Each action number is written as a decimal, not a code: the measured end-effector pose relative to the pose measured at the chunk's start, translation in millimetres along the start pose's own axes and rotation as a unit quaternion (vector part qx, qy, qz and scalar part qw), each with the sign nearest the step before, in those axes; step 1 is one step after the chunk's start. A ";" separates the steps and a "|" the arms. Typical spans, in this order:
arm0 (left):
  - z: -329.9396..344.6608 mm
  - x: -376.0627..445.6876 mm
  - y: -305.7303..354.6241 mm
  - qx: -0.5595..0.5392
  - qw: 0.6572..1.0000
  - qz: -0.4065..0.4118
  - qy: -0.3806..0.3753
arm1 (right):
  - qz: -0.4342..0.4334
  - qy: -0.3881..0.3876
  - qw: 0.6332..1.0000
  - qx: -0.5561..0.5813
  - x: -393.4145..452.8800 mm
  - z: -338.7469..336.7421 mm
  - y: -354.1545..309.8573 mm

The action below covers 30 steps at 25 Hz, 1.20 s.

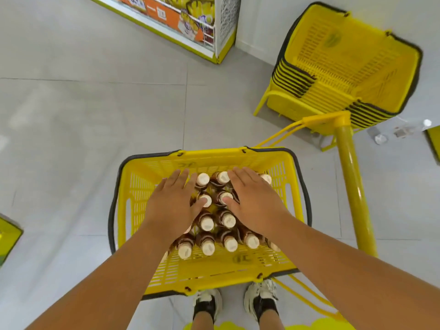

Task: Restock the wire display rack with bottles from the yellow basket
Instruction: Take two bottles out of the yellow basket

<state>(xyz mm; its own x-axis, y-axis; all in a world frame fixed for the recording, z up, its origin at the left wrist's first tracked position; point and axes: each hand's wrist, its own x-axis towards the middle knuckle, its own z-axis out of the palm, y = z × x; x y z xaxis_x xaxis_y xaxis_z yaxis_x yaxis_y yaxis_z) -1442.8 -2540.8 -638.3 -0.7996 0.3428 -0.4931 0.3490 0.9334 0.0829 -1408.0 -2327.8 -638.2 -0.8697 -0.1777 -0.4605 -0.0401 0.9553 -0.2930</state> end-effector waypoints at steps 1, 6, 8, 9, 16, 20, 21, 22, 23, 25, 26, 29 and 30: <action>6.0 8.7 -1.0 0.003 1.000 -0.002 0.000 | -0.004 0.003 1.000 -0.001 7.8 7.3 4.2; 32.7 42.7 -0.2 -0.026 0.999 -0.013 0.030 | -0.015 0.009 1.000 -0.005 38.3 33.6 21.4; 40.9 50.8 0.3 -0.039 0.999 -0.012 0.034 | -0.020 0.009 1.000 -0.014 47.4 40.5 23.6; 44.3 54.4 0.5 -0.054 0.998 -0.019 0.030 | -0.018 0.012 1.000 -0.012 51.7 43.1 24.2; 58.8 76.9 -3.9 -0.256 0.964 -0.073 -0.009 | 0.014 0.039 0.998 0.043 84.2 53.9 30.0; 62.4 84.4 -1.6 -0.296 0.952 -0.071 0.014 | 0.019 0.077 0.996 0.034 89.8 62.0 32.4; 64.1 84.5 -1.1 -0.307 0.949 -0.071 0.028 | 0.019 0.087 0.995 0.039 89.5 63.3 32.2; 65.2 83.8 -1.0 -0.317 0.945 -0.070 0.039 | 0.018 0.093 0.995 0.044 88.8 63.7 32.0; 65.4 82.5 -1.0 -0.324 0.943 -0.067 0.047 | 0.017 0.094 0.994 0.050 87.8 63.4 31.9; 64.7 79.0 -1.7 -0.337 0.937 -0.060 0.064 | 0.023 0.089 0.993 0.068 85.5 60.6 32.5; 63.5 76.2 -2.3 -0.348 0.933 -0.060 0.074 | 0.027 0.088 0.992 0.081 83.8 58.0 32.1; 51.6 62.5 -3.5 -0.380 0.917 -0.069 0.101 | 0.034 0.097 0.986 0.131 71.8 45.1 27.9; 43.3 56.4 -3.7 -0.393 0.911 -0.073 0.101 | 0.036 0.105 0.983 0.146 64.9 37.3 26.8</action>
<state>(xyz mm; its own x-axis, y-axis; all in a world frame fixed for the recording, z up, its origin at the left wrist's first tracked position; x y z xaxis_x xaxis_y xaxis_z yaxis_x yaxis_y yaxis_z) -1468.1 -2529.5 -703.9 -0.9108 0.1471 -0.3857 -0.1626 0.7309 0.6628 -1447.2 -2322.6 -707.2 -0.9483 -0.0298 -0.3159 0.1426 0.8494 -0.5082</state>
